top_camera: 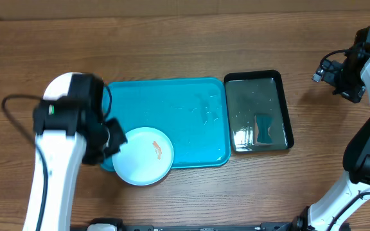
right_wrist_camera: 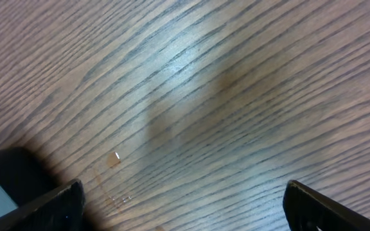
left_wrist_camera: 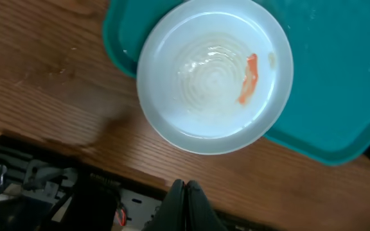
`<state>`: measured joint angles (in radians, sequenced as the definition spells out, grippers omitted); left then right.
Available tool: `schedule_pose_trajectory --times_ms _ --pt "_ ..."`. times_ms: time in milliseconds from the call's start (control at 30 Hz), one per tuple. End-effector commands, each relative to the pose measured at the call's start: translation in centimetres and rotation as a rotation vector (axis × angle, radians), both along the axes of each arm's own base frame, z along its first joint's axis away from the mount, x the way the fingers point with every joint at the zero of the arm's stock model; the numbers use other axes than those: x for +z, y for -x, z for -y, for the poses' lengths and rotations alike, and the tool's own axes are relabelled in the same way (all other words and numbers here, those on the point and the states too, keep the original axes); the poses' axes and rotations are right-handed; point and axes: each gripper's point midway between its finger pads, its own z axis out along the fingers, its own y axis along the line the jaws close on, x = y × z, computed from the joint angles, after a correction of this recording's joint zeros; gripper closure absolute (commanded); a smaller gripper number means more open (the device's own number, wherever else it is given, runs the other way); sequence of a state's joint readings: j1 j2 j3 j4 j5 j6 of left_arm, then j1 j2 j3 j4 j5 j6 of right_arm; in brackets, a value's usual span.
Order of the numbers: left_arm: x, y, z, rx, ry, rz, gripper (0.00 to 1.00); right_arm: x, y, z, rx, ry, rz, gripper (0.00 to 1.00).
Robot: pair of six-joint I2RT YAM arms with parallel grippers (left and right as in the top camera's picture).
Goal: Clean dirty plates on tray and stack at the side
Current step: 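Move left gripper to the light blue plate rim on tray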
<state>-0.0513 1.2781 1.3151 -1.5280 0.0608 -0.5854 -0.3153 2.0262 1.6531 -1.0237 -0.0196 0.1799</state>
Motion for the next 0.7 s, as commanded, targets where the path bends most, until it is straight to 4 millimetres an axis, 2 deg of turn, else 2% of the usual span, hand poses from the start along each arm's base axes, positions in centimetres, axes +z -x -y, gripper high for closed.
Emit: schedule_pose_trajectory --times_ms 0,100,167,200,233,267,567,667 --pt "-1.4 1.4 -1.9 0.142 -0.086 0.004 0.94 1.4 -0.4 0.3 -0.006 0.012 0.037 0.00" --pt "-2.9 1.5 -2.2 0.155 -0.090 -0.009 0.85 1.4 -0.5 0.3 -0.006 0.012 0.037 0.00" --pt "-4.3 1.2 -2.5 0.162 -0.099 -0.019 0.76 1.4 -0.4 0.3 -0.006 0.012 0.037 0.00" --pt "-5.1 1.1 -2.7 0.167 -0.110 -0.028 0.63 1.4 -0.4 0.3 -0.006 0.012 0.037 0.00" --pt "-5.7 0.9 -3.0 0.170 -0.119 -0.034 0.54 1.4 -0.4 0.3 -0.006 0.012 0.037 0.00" --pt "-6.3 0.8 -3.2 0.174 -0.129 -0.042 0.51 1.4 -0.4 0.3 -0.006 0.012 0.037 0.00" --pt "-11.2 0.1 -4.1 0.186 -0.167 -0.140 0.52 1.4 -0.4 0.3 -0.006 0.012 0.037 0.00" --pt "-13.0 0.4 -4.2 0.179 -0.173 -0.197 0.59 1.4 -0.4 0.3 -0.006 0.012 0.037 0.00"
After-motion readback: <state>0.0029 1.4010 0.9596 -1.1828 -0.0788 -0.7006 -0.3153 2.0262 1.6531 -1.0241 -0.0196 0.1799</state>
